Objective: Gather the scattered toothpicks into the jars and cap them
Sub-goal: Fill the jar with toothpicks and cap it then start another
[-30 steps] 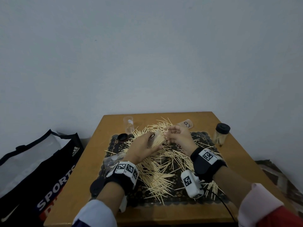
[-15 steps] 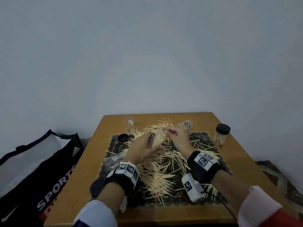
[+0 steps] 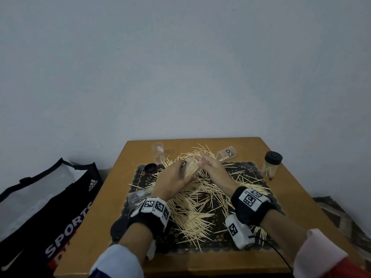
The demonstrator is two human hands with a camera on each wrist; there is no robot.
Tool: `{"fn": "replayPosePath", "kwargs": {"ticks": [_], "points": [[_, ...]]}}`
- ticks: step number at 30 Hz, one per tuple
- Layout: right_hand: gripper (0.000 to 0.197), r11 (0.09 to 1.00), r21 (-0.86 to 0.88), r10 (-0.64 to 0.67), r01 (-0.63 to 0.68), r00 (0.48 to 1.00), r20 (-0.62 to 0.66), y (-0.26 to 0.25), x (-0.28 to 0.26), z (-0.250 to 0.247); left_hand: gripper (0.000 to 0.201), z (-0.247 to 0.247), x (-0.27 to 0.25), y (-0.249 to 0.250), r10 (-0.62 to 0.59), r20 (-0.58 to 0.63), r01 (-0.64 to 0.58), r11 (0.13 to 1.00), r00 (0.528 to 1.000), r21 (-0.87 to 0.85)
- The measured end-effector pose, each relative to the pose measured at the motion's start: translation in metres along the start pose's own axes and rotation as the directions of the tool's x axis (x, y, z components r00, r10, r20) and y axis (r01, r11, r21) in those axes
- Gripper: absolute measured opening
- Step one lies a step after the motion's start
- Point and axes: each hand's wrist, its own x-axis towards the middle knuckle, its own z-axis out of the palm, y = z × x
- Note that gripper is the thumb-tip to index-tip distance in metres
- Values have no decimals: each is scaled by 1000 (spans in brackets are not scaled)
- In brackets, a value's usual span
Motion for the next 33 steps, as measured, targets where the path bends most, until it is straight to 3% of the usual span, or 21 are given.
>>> {"fn": "replayPosePath", "kwargs": {"ticks": [5,10,13,17,20,24,33], "points": [[54,994,-111,30,-15,990,136,4,-2,-1,59,1,0,-4,-7,-24,6,1000,1000,-16],[56,998,-61,-32,34,999,40,-2,-1,-7,67,1,0,-4,41,-12,-41,999,999,-10],[46,998,-62,2,0,999,46,-7,3,-13,69,0,-1,-5,63,-11,-63,998,998,8],[45,986,-160,34,-54,992,-125,-9,6,-16,79,2,-1,-8,69,-80,-69,998,994,11],[49,992,-79,92,-94,995,-25,-11,5,-18,82,3,-1,-10,76,-63,-75,997,995,28],[55,987,-105,114,-120,992,-61,-10,5,-20,80,2,-2,-9,70,-60,-68,997,996,37],[54,986,-116,121,-117,992,24,-12,4,-20,70,5,0,-12,155,-56,-155,988,986,6]]}}
